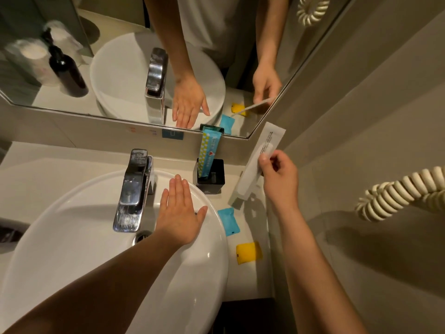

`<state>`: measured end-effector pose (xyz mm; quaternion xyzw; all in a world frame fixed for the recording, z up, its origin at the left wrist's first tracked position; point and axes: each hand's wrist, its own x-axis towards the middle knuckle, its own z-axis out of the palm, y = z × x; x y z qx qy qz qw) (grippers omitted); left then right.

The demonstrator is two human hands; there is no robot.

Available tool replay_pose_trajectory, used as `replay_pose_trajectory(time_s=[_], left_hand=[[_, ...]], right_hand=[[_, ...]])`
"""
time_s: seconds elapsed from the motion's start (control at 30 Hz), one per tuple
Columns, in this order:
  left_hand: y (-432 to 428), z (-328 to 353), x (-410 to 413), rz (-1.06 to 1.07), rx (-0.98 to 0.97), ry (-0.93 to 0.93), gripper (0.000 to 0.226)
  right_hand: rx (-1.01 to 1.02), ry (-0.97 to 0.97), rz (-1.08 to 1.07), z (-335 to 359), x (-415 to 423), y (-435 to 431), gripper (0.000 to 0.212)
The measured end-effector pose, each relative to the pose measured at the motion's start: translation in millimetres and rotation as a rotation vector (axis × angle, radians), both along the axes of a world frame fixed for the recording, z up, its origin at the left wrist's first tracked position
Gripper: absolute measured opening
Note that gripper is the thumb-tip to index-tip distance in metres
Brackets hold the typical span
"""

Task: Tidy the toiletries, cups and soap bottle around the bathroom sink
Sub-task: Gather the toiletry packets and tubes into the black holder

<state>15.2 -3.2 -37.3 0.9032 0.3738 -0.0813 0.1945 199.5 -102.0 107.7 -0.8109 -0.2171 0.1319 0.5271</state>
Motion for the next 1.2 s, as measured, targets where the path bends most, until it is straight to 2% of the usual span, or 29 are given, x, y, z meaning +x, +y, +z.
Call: replay_pose_trajectory(time_s=[0.13,0.27,0.47,0.7,0.83,1.2], left_hand=[[-0.4,1.6,0.1,-0.008,0.002,0.005,0.088],[1.8,-0.3,0.3,-0.005,0.005,0.011,0.088],[-1.7,-3.6,-0.6,-0.006,-0.001,-0.010,0.087],[-2.8,-15.2,-1.6,0.006,0.059,-0.077,0.089],[-2.7,-17.7,-2.4,-0.003,0.133,-0.086,0.089],[-3.7,-19.1,-3.9,-0.011,0.163,-0.118,0.089]], right_hand=[[0.141,-0.047,0.065,31.5,-6.8,25.8,0.010],[0.205,-0.047,0.119,27.3,-8.1,52.8,0.018],[0.139,0.047,0.147,-13.8,-5.9,63.2,0.009],[0.009,0.095,0.162,-55.1,-0.1,66.2,0.009],[-0.027,0.113,0.181,-67.7,3.9,67.9,0.011],[-0.117,0.088,0.255,-85.3,13.2,73.3,0.012]])
